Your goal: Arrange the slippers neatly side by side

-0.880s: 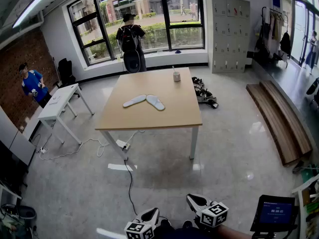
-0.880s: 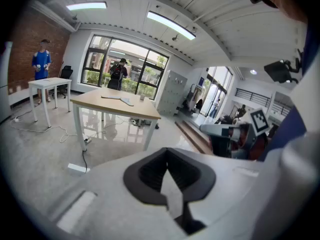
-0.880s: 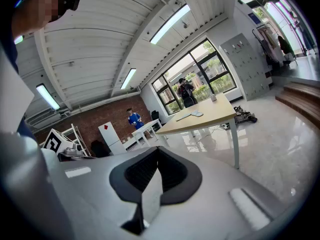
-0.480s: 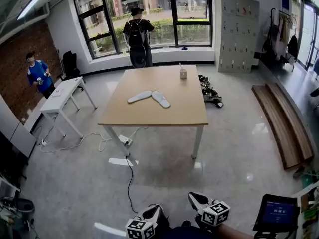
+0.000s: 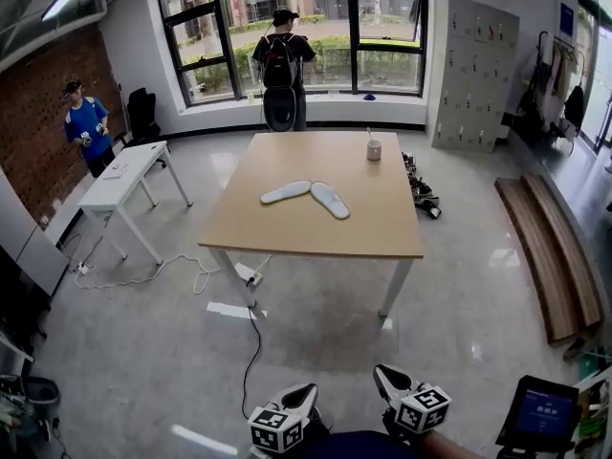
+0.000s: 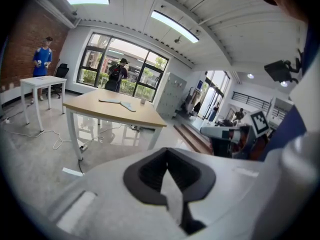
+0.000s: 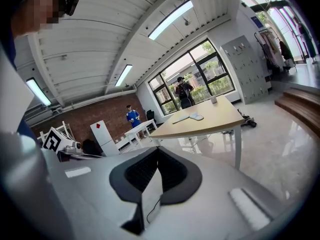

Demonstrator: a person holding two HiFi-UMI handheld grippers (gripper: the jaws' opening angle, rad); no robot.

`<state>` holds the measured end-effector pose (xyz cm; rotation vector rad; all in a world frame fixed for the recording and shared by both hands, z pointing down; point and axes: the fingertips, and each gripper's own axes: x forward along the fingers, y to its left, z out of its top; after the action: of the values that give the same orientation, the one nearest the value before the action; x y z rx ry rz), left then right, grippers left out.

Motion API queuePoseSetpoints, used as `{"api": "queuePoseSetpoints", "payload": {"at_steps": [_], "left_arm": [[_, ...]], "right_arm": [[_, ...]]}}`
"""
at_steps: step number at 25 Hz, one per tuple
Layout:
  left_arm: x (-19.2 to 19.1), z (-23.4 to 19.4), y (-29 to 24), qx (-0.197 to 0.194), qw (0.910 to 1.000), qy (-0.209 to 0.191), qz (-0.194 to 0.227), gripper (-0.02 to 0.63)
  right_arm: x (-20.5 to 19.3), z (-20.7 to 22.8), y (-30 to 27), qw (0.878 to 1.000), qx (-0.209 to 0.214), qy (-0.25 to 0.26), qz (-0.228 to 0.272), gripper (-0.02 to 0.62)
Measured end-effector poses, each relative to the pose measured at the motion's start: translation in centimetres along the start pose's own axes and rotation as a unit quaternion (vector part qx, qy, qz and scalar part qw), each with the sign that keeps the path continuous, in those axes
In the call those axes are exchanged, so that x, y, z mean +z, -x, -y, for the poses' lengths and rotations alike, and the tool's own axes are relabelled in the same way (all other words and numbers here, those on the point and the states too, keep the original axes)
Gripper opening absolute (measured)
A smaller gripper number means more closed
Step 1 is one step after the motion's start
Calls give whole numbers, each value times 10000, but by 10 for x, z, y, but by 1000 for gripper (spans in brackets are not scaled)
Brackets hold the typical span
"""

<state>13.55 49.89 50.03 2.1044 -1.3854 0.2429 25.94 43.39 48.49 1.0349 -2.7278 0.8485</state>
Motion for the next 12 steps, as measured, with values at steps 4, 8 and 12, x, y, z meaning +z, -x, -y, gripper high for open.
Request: {"api": "queuePoseSetpoints", "payload": {"at_steps": [4, 8, 12], "left_arm": [[16, -30, -9, -169, 9998, -9, -68, 5], [27, -63, -10, -276, 9995, 73, -109, 5], [34, -94, -11, -325, 9993, 142, -118, 5]], "right_arm": [[6, -4, -34, 9999, -161, 4, -62, 11], [10, -12, -65, 9995, -290, 14, -107, 11], [11, -20, -93, 9993, -362, 87, -105, 11]]}}
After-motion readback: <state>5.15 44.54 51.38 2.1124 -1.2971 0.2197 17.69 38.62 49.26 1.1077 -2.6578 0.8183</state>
